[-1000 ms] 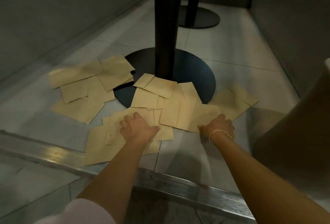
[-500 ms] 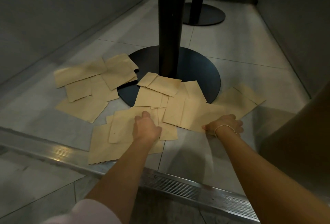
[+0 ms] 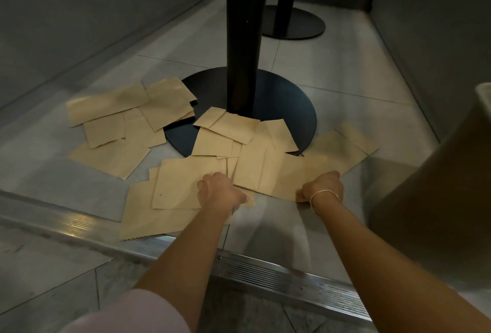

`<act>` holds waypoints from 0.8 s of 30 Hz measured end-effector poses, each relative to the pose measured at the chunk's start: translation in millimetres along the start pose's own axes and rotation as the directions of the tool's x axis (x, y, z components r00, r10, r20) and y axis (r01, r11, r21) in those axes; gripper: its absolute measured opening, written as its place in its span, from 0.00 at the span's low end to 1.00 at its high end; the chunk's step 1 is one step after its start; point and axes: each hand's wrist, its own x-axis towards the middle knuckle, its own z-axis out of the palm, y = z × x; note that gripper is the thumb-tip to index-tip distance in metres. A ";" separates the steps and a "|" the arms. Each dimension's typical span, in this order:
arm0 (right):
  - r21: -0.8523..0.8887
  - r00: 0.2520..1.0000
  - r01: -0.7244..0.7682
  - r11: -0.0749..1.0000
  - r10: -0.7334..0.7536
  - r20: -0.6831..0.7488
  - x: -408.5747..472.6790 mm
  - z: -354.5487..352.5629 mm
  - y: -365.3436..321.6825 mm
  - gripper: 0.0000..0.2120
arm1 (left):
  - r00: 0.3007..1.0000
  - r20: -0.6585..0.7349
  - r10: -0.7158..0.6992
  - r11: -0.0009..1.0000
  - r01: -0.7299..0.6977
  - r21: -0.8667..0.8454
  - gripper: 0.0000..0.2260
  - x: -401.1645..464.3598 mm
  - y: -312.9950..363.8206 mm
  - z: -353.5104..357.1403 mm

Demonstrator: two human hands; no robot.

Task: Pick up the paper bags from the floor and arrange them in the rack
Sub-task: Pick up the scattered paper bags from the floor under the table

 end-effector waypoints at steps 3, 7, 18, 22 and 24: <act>0.019 1.000 0.011 1.000 -0.011 0.006 -1.8 -9.3 0.6 0.29 | 0.998 0.041 -0.048 0.999 0.048 -0.003 0.26 -0.4 1.4 -0.2; 0.013 0.996 0.091 0.996 -0.091 -0.007 -6.8 -24.3 -1.1 0.19 | 0.990 0.136 -0.044 0.993 0.058 -0.100 0.18 -3.4 1.5 -10.1; -0.071 0.944 0.292 0.954 -0.299 -0.141 -64.1 -73.8 -22.1 0.11 | 0.975 0.221 0.034 0.982 0.008 -0.186 0.10 -48.8 6.6 -68.3; -0.044 0.893 0.393 0.918 -0.393 -0.219 -95.2 -103.4 -34.8 0.17 | 0.984 0.169 0.063 0.991 -0.041 -0.131 0.10 -76.1 10.2 -99.5; -0.041 0.859 0.449 0.893 -0.444 -0.254 -110.0 -119.7 -41.5 0.19 | 0.989 0.117 0.094 0.988 -0.078 -0.134 0.07 -88.9 11.8 -113.1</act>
